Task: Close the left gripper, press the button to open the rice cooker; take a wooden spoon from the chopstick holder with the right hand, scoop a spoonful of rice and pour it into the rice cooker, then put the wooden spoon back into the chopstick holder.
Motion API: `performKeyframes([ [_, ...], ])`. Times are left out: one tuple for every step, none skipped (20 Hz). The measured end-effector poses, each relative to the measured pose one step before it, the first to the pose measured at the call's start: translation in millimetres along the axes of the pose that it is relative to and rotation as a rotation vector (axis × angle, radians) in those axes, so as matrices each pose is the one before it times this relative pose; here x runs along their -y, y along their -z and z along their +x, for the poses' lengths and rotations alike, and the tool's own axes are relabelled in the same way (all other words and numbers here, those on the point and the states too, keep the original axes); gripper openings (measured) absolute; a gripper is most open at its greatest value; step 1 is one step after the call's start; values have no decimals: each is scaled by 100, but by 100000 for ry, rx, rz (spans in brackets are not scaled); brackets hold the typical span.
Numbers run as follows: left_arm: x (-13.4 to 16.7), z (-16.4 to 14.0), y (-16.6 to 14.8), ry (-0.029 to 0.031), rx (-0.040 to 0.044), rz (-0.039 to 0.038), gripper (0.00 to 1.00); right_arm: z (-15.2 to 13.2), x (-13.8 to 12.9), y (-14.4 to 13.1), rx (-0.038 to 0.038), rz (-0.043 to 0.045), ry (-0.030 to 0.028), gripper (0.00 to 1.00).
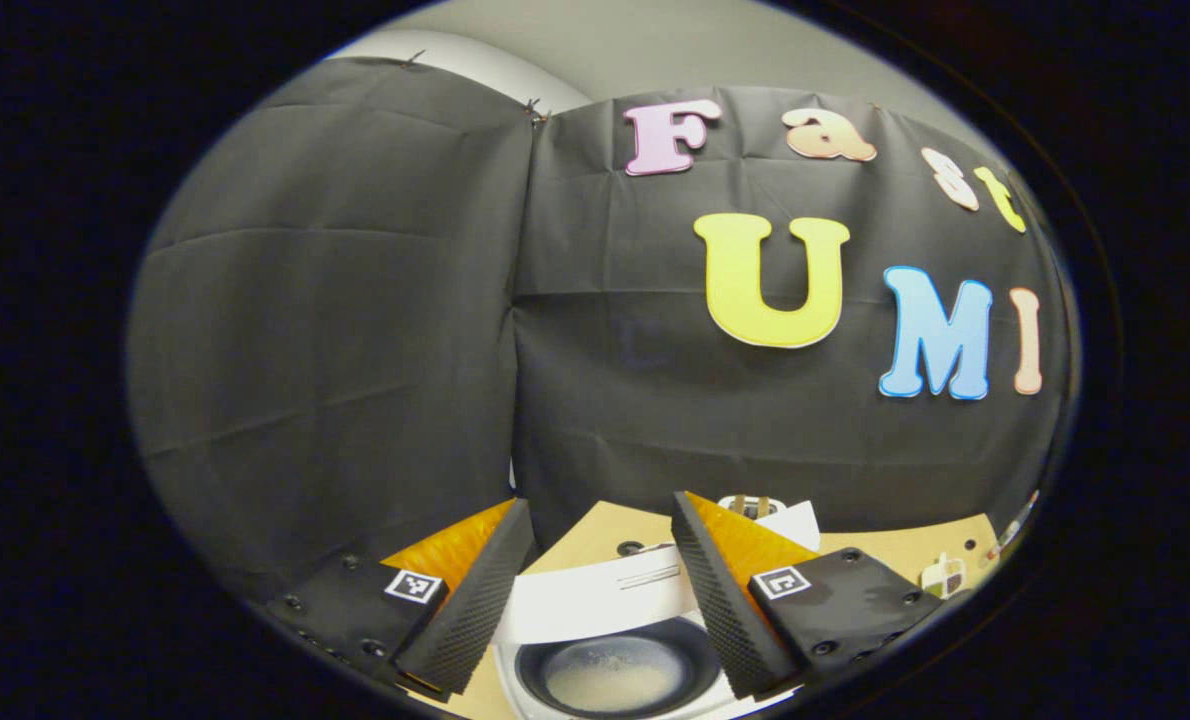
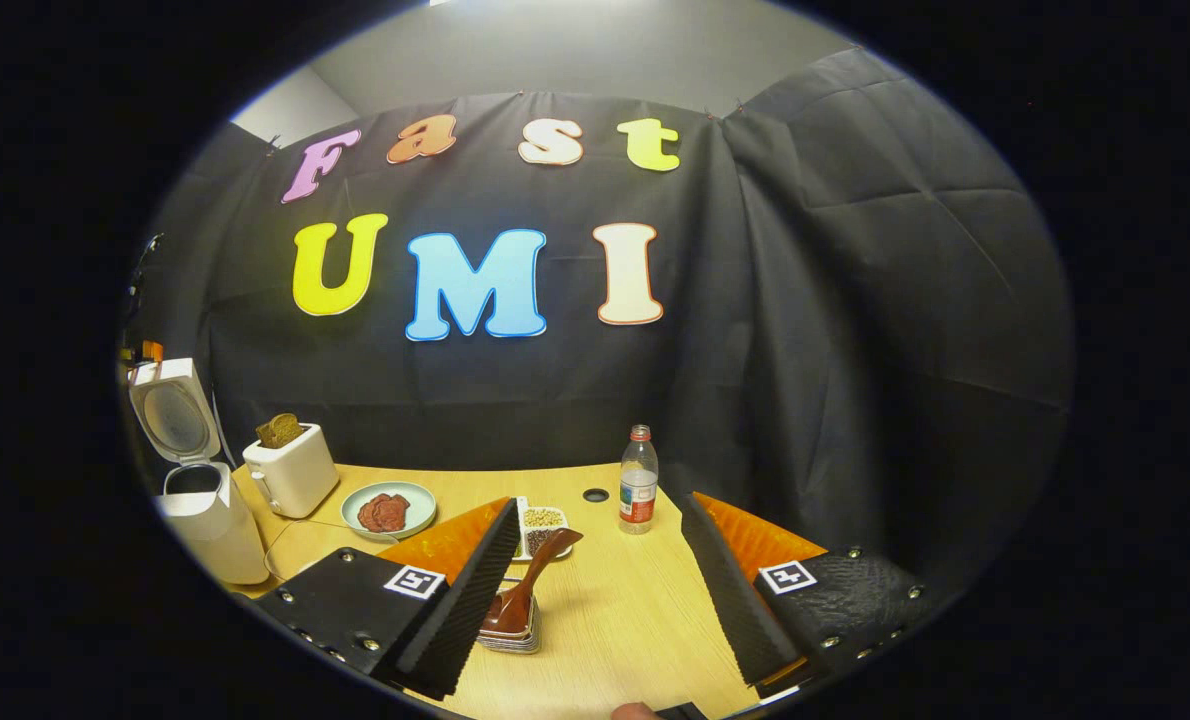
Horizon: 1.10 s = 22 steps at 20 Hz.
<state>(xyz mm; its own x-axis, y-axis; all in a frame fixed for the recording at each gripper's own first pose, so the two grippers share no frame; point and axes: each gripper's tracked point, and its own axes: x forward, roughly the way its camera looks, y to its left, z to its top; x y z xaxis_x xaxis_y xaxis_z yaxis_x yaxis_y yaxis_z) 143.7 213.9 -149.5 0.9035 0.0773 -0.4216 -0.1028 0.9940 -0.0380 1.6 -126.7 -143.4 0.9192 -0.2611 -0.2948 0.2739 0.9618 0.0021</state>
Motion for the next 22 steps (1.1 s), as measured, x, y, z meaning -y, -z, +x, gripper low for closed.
performKeyframes([
  [216,-552,502,244,-392,-178,96,148,18,-40,-40,-349,-627,99],
  [241,-523,526,238,-455,-316,96,178,-14,104,1,-168,-735,99],
  [315,-535,559,172,-195,-87,96,110,-60,18,-221,-8,-693,99],
  [290,-605,542,150,-131,173,96,194,-97,13,-132,32,-823,99],
  [282,-435,496,230,-17,484,97,223,-100,-41,50,56,-537,99],
  [216,-345,718,185,-333,45,97,173,-79,38,-252,-6,-707,99],
  [276,-424,588,177,-464,-234,96,120,-125,163,-318,-67,-785,99],
  [111,-405,713,186,-485,-234,95,216,-128,-42,-38,-248,-632,99],
  [124,-306,580,180,-305,-278,97,114,-35,-97,208,-264,-395,99],
  [96,-522,707,216,-384,-178,95,131,-75,-25,50,-177,-402,99],
  [123,-392,635,130,-550,-289,95,114,-122,-23,-81,-9,-605,99],
  [96,-308,656,136,-429,89,94,90,-118,51,-43,64,-367,99],
  [170,-239,595,229,-660,50,96,79,-96,-1,-114,-49,-422,99],
  [185,-242,624,419,-766,-354,97,30,-42,43,-95,-199,-159,99],
  [215,-227,685,503,-1013,-458,96,141,2,112,-246,-254,-172,99],
  [68,-187,806,428,-1066,-542,95,19,-122,-46,-176,-122,-251,98],
  [167,-140,774,346,-895,-107,97,37,-31,-8,52,-39,-104,99],
  [116,-149,734,420,-1041,73,95,39,-68,-23,17,-11,-86,99],
  [227,-10,896,366,-1615,-40,95,72,-52,6,-27,-16,-84,99],
  [183,23,937,538,-2041,-19,97,31,-67,68,-112,-145,-91,99],
  [153,15,785,280,-1566,663,97,-23,-13,36,-164,-211,70,99],
  [105,-192,505,292,-240,1614,98,-24,-51,69,-97,-172,42,99],
])
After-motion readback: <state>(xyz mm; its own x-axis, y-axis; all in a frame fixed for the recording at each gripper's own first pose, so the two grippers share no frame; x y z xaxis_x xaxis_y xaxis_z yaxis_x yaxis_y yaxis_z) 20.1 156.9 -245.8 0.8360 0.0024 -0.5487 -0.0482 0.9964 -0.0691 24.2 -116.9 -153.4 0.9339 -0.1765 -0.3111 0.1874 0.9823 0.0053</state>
